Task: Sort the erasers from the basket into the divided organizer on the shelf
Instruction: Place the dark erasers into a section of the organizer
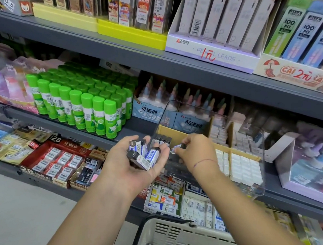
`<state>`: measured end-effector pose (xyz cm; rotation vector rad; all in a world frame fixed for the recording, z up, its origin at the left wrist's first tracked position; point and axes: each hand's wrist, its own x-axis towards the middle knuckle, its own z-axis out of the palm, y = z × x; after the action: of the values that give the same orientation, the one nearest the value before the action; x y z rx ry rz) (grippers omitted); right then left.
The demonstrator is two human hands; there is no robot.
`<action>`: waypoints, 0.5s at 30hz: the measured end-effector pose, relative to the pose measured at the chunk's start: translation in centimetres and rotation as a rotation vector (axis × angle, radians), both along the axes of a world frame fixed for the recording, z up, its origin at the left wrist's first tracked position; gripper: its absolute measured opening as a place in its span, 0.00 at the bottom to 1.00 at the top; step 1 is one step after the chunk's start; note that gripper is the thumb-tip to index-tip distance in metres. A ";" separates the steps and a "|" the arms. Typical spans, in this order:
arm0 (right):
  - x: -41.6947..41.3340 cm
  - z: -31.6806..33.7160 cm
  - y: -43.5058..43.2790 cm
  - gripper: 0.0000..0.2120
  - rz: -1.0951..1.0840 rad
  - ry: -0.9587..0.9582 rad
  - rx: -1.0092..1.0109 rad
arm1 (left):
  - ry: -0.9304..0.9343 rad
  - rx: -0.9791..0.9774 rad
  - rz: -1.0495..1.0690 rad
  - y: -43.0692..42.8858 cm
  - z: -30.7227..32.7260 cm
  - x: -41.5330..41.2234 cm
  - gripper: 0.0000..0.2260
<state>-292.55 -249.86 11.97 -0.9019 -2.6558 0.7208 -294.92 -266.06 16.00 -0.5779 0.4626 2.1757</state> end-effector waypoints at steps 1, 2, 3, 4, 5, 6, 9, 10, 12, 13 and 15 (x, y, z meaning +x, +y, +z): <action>-0.5 -0.5 -0.1 0.06 -0.031 0.025 -0.033 | 0.001 -0.006 0.002 0.0 0.0 0.0 0.09; -0.8 -0.8 -0.2 0.06 -0.062 0.039 -0.060 | 0.003 -0.011 0.003 0.0 0.0 0.0 0.09; -1.1 -0.9 -0.2 0.07 -0.088 0.046 -0.089 | 0.004 -0.013 0.003 0.0 -0.1 -0.1 0.09; -1.4 -1.0 -0.3 0.06 -0.106 0.061 -0.130 | 0.004 -0.013 0.003 -0.1 -0.1 -0.1 0.09; -1.6 -1.1 -0.3 0.06 -0.116 0.081 -0.179 | 0.004 -0.011 0.004 -0.1 -0.1 -0.1 0.09; -1.8 -1.1 -0.3 0.05 -0.121 0.093 -0.226 | 0.003 -0.010 0.004 -0.1 -0.1 -0.2 0.09; -1.6 -1.2 -0.3 0.07 -0.117 0.105 -0.318 | 0.006 -0.011 0.006 -0.1 -0.2 -0.3 0.09; -1.5 -1.1 -0.3 0.07 -0.106 0.103 -0.343 | 0.009 -0.010 0.006 -0.1 -0.2 -0.3 0.09; -1.2 -0.8 -0.1 0.08 -0.066 0.093 -0.397 | 0.014 -0.009 0.007 -0.1 -0.1 -0.3 0.09; -1.1 -0.6 0.0 0.11 -0.041 0.076 -0.422 | 0.016 -0.011 0.006 -0.1 -0.1 -0.3 0.09; -0.7 -0.3 0.3 0.16 0.000 0.042 -0.465 | 0.022 -0.019 -0.002 -0.1 -0.1 -0.1 0.09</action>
<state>-293.24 -249.55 11.64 -0.9763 -2.4897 1.3763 -295.06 -266.17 15.92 -0.5641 0.4964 2.1794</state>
